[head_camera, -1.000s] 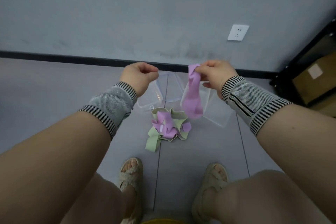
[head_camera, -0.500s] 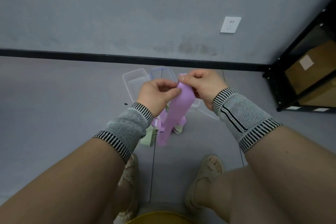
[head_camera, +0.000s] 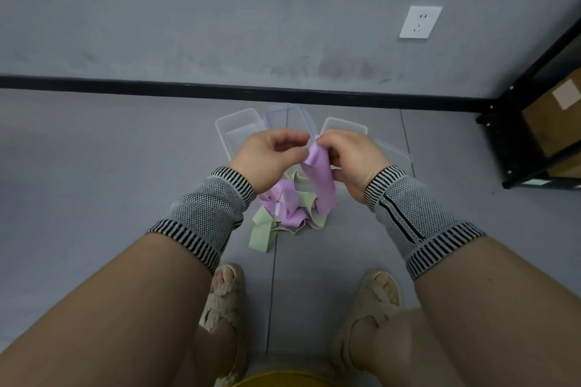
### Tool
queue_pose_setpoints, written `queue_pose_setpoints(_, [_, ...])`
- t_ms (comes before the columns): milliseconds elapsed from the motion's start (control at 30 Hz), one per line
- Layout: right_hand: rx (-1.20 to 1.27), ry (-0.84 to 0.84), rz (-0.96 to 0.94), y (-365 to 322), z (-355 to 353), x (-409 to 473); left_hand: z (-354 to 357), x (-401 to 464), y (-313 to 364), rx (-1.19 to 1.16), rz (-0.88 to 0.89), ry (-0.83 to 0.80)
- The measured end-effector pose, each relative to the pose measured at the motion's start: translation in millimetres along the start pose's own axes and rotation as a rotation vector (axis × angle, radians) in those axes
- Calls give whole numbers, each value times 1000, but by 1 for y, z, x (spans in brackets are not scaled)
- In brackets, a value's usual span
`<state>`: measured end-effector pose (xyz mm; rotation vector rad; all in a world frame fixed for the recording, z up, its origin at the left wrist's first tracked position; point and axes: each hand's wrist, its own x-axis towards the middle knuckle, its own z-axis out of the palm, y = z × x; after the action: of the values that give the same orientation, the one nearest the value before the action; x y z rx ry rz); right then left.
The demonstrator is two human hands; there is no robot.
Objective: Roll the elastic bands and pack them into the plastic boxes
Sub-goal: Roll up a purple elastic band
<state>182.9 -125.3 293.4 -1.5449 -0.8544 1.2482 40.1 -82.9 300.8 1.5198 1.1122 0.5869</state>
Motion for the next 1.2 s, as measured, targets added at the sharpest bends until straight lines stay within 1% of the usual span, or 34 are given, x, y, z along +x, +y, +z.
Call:
queue_pose_setpoints(100, [25,19,15,-4,-1,6,2,5,2,-13,-15,-73])
queue_pose_setpoints(167, [78,41,24,-6,-2,10,3,8,1,-9,-39,-92])
queue_pose_setpoints(233, [168,51,38,-8,-3,13,2,12,-2,-27,-70,-85])
queue_pose_setpoints(300, [207,44,33,-10,-4,15,2,16,-4,-39,-81,-49])
queue_pose_setpoints(367, [189,-15,19,-10,-7,14,3,20,-5,-31,-72,-18])
queue_pose_setpoints(500, [167,-144,-15,-12,-13,11,8,20,-5,-20,-49,-99])
queue_pose_setpoints(567, [150,-157,-20,-13,-16,11,8,18,-5,-20,-33,-114])
queue_pose_setpoints(633, [81,-127,-20,-12,-22,13,5,19,-3,1,-22,-66])
queue_pose_setpoints(733, [-101,-34,-21,-7,-35,17,-6,25,-3,-32,-35,23])
queue_pose_setpoints(800, [-169,38,-21,-3,-42,20,-11,26,-3,-39,-24,39])
queue_pose_setpoints(867, [-180,85,-26,-2,-46,21,-14,26,-4,-24,-18,38])
queue_pose_setpoints(1000, [-152,104,-38,-6,-46,20,-16,27,-4,-39,-19,48])
queue_pose_setpoints(1200, [-126,174,-176,-12,-43,17,-16,21,10,-58,85,86])
